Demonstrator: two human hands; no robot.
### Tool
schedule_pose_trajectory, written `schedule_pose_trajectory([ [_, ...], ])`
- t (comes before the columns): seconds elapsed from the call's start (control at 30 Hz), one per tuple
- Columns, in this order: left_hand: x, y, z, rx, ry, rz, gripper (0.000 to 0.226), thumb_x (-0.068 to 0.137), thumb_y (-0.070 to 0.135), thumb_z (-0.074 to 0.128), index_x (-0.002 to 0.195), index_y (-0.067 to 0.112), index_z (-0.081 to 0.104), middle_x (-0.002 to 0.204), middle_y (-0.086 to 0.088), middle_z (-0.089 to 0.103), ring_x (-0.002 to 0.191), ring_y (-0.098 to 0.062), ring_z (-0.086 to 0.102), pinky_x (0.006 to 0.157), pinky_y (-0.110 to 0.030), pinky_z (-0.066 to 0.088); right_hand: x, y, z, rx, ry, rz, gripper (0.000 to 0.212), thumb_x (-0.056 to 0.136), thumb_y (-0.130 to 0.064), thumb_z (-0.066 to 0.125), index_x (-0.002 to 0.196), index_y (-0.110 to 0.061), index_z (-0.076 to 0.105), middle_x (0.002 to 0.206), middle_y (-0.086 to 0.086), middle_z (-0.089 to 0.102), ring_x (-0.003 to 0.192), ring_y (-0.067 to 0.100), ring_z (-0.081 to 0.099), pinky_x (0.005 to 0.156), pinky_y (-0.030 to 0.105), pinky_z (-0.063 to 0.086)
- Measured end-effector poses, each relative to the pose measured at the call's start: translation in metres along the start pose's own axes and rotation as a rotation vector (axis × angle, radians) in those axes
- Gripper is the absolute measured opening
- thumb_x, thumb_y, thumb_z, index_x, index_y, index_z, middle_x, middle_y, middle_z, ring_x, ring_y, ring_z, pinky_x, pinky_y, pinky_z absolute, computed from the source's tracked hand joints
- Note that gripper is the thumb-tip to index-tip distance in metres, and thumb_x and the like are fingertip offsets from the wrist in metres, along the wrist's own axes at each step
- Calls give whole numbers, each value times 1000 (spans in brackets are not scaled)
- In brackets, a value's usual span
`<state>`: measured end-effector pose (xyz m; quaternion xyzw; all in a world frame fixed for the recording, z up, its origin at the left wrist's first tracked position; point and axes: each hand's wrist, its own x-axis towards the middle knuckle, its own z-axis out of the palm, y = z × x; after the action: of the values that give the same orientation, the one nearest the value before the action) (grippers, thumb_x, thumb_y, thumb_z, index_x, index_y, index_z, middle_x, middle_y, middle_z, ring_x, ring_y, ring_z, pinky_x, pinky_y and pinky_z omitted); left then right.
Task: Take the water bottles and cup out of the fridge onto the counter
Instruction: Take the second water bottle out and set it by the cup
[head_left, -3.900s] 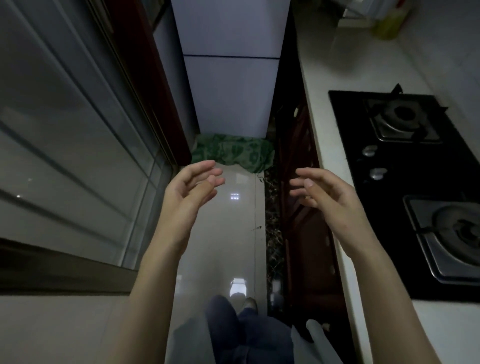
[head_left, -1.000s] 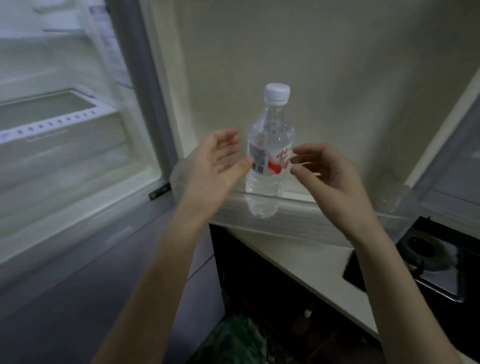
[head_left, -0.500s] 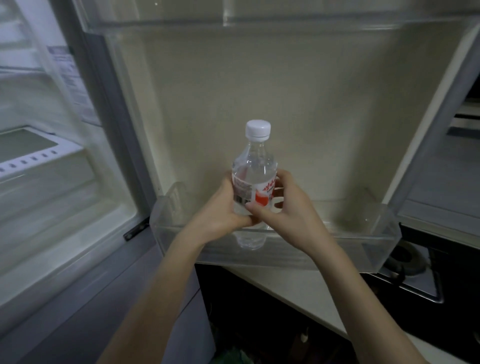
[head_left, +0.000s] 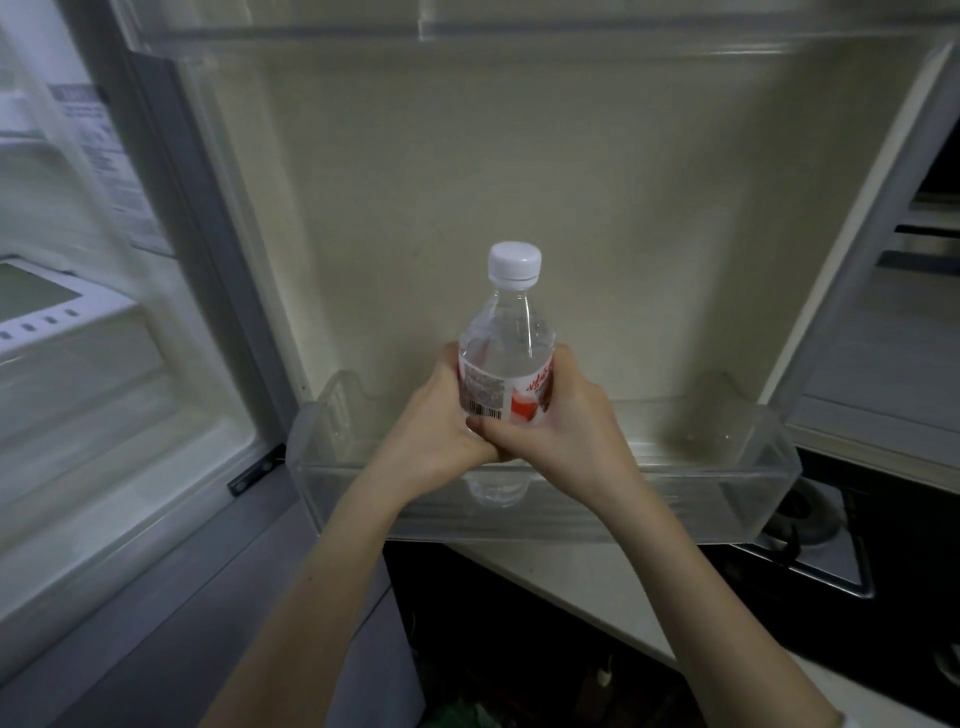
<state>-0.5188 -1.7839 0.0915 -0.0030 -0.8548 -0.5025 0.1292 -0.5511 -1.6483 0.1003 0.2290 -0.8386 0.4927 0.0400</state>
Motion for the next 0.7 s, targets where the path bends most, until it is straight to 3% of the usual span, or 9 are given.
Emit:
schedule_pose_trajectory([
  [0.47, -7, 24, 2, 44, 45, 99, 85, 54, 24, 77, 126, 30, 33, 111, 13, 63, 101, -4, 64, 90, -37, 53, -9, -10, -15, 52, 80, -74, 64, 60, -33, 82, 112, -20, 49, 89, -15, 63, 87, 13, 63, 77, 36, 52],
  [0.6, -13, 36, 0, 19, 54, 135, 76, 55, 21, 76, 115, 40, 33, 108, 13, 64, 99, -4, 64, 88, -35, 53, -14, -17, -23, 58, 117, -103, 64, 57, -34, 83, 111, -21, 50, 92, -13, 66, 89, 12, 64, 78, 37, 53],
  [0.7, -13, 41, -1, -4, 52, 166, 75, 54, 18, 76, 106, 50, 33, 110, 10, 63, 102, -10, 64, 88, -42, 53, -19, -23, -29, 59, 148, -121, 65, 57, -34, 83, 111, -22, 50, 91, -15, 65, 87, 9, 64, 79, 36, 53],
])
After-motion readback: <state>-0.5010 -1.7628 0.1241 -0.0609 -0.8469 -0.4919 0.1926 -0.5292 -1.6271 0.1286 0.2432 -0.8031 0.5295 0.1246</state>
